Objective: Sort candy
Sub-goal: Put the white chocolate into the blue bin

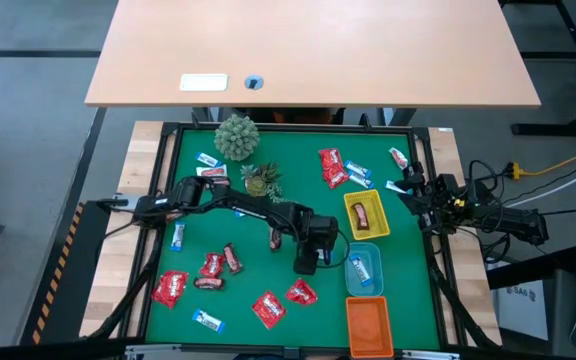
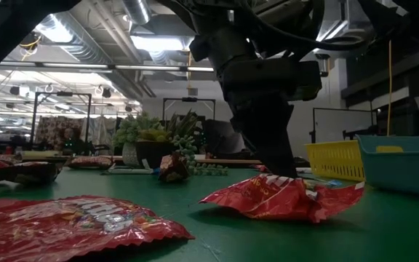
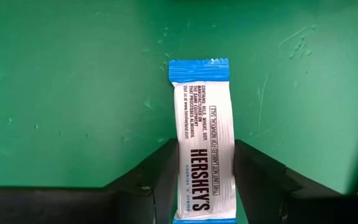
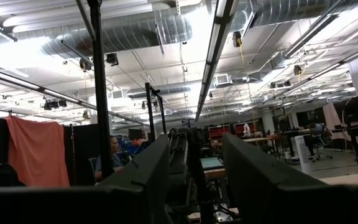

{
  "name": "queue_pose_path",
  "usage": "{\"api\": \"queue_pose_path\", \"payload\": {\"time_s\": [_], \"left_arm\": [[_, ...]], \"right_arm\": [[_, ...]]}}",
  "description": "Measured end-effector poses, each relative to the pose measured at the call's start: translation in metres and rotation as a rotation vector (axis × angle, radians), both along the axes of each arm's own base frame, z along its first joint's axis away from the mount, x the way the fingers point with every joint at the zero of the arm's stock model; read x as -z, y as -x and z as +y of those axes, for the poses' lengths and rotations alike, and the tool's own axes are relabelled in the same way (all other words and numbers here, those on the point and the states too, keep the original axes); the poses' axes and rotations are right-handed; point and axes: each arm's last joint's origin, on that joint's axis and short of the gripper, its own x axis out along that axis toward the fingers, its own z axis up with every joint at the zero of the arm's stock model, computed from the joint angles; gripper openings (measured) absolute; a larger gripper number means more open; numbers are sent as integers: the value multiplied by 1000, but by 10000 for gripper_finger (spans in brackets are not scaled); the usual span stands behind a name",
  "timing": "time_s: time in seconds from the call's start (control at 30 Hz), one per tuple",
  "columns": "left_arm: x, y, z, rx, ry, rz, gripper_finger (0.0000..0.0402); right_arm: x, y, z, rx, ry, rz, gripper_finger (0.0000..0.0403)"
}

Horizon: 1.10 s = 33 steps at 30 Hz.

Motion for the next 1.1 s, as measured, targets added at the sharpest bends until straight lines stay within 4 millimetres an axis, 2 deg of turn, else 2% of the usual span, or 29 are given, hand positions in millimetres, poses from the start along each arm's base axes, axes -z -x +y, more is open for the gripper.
{"api": "queue_pose_path", "payload": {"time_s": [0.53, 0.83, 1.1], "left_arm": [[-1, -1, 0, 1, 10, -9, 91], [-2, -1, -1, 1, 15, -6, 80], [-12, -3, -2, 10, 29, -6, 79]], "right_arm": [[0, 0, 0, 0, 0, 1, 150], [0, 0, 0, 0, 0, 1, 150], [0, 0, 0, 0, 0, 2, 150]]}}
